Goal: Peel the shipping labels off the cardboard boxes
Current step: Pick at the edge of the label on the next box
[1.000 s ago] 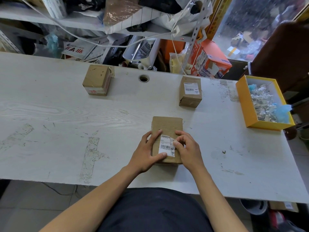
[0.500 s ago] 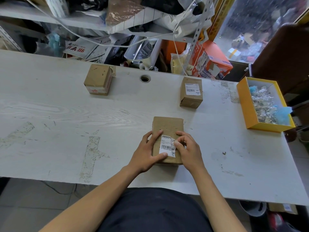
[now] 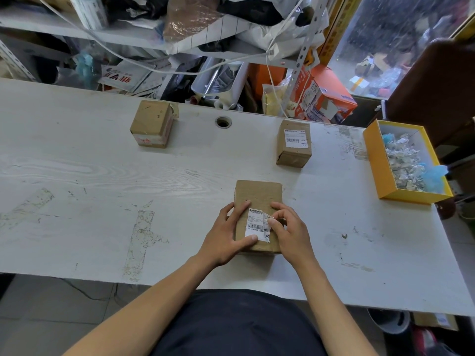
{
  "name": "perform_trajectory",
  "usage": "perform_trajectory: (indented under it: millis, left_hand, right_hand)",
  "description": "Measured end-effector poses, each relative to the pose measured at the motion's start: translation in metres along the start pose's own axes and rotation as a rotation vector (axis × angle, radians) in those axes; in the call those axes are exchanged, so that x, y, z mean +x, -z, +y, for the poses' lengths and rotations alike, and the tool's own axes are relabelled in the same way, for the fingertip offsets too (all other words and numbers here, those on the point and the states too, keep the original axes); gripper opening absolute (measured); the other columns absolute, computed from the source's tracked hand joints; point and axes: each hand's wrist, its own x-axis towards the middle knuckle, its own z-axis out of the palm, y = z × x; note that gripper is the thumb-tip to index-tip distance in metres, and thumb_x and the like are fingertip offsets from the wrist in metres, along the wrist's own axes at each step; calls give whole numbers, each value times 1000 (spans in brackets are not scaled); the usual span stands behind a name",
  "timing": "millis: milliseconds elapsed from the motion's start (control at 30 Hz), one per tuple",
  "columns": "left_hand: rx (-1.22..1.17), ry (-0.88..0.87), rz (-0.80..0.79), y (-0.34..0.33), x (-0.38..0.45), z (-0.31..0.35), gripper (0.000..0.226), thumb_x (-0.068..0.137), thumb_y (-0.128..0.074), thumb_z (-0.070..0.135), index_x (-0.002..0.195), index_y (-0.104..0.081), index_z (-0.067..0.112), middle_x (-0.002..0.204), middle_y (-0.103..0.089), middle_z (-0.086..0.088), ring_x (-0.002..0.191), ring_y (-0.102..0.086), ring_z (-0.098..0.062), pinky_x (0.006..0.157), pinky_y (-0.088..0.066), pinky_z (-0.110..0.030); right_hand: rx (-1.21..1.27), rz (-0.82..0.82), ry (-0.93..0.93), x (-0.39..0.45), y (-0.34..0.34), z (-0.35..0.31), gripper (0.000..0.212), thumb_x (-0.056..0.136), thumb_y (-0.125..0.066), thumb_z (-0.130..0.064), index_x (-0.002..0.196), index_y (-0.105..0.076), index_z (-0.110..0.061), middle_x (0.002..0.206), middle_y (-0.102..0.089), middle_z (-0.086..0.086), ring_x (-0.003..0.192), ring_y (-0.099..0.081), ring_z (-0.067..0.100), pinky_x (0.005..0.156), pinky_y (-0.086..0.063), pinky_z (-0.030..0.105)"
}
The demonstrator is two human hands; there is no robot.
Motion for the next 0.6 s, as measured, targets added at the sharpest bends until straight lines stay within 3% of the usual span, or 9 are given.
perform_trajectory:
  millis: [300,600]
  left_hand:
    - [-5,-9,1,0,-1,0,83,72,-65,66,142,-22,65,154,-22,11,133,-41,-9,105,-46,-40]
    - [-13,-10,3,0,-1,0,83,71,-65,66,143,-23,64,153,-22,14,134,-41,-8,105,-46,-39]
  right_hand:
    - [-1,-3,-11,0,1,-1,17,92,-59,-11,75,-57,-14,125,-56,-17,106,-48,-16,77,-34,0]
    - [37,-6,-14,0,1,0,16,92,-59,-12,76,-58,-15,125,-56,-19,110,-50,-10,83,-40,12]
